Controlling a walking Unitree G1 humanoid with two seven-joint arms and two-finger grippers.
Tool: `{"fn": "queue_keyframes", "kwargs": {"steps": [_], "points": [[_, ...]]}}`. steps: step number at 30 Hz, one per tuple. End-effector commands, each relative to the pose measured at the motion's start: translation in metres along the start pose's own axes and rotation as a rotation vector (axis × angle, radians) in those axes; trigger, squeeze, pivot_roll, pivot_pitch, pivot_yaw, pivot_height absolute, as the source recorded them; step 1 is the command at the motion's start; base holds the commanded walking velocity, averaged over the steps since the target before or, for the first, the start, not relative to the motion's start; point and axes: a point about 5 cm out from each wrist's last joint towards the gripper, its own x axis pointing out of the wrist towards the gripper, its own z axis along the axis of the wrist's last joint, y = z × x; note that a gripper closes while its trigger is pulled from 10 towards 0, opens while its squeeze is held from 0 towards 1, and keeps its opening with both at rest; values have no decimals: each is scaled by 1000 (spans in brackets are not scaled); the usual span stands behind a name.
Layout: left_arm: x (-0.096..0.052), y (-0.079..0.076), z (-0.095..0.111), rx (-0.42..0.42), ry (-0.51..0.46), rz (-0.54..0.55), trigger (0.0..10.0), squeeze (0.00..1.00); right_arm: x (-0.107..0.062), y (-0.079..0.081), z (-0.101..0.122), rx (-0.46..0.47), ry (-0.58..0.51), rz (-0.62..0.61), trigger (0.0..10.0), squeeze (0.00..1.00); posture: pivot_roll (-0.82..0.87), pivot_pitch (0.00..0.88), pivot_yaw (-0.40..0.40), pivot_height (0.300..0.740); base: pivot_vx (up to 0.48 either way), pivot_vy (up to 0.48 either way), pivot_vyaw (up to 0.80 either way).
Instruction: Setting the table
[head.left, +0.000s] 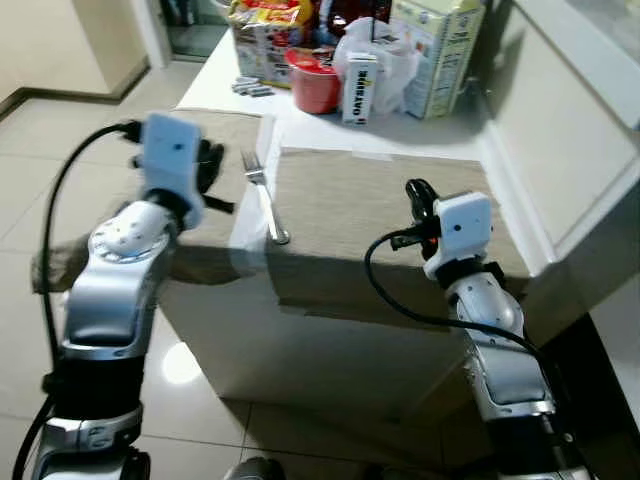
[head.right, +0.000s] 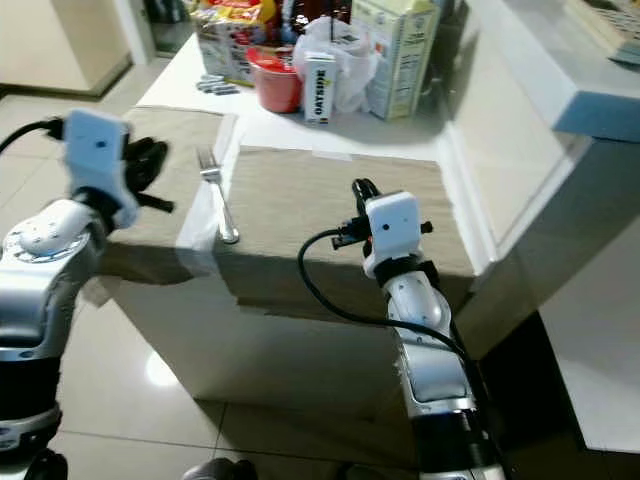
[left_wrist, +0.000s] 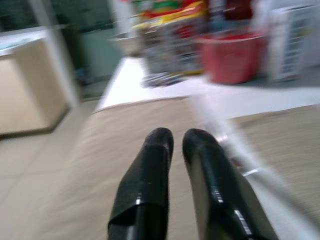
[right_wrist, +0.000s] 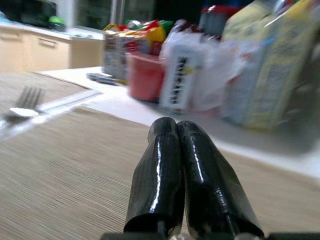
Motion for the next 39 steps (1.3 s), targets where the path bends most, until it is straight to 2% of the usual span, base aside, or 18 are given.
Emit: {"fn": "queue_keyframes", "kwargs": {"steps": [1,4,8,9,11,12,15,16,19,24,25,32,39], "points": [[-5,6,1,9,-1,36,10000,1000,4,-1,-2,57,27,-1,10000,0,43,51,-38,740,0,0,0],[-13,13,-6,-1,20,84,10000,1000,15,4,2,121,17,20,10000,0,78,51,-42,740,0,0,0],[-29,19,-13,-20,47,133,10000,1000,35,21,7,214,13,69,10000,0,124,65,-47,740,0,0,0],[-35,21,-14,-26,51,151,10000,1000,44,31,13,223,-8,106,10000,0,138,68,-50,740,0,0,0],[-37,21,-14,-27,53,152,10000,1000,50,36,17,225,-12,123,10000,0,138,68,-50,740,0,0,0],[-42,20,-15,-21,61,145,10000,1000,61,45,24,226,-19,144,10000,0,165,74,-54,740,0,0,0],[-44,18,-15,-15,63,142,10000,1000,68,49,28,235,-18,147,10000,0,174,78,-54,740,0,0,0],[-48,18,-16,-22,70,150,10000,1000,77,58,30,259,-2,161,10000,0,191,80,-53,740,0,0,0],[-52,16,-17,-23,81,150,10000,1000,90,73,32,285,44,187,10000,0,214,85,-58,740,0,0,0],[-57,11,-18,-26,91,148,10000,1000,97,82,27,302,112,184,10000,0,233,91,-68,740,0,0,0],[-60,10,-18,-30,99,146,10000,1000,99,84,25,299,129,180,10000,1000,233,91,-68,740,0,0,0],[-61,9,-15,-33,98,154,10000,1000,102,93,23,295,148,207,10000,1000,230,95,-75,740,0,0,0],[-59,3,-13,-37,92,138,10000,1000,106,90,29,271,108,199,10000,1000,219,93,-77,740,0,0,0]]}}
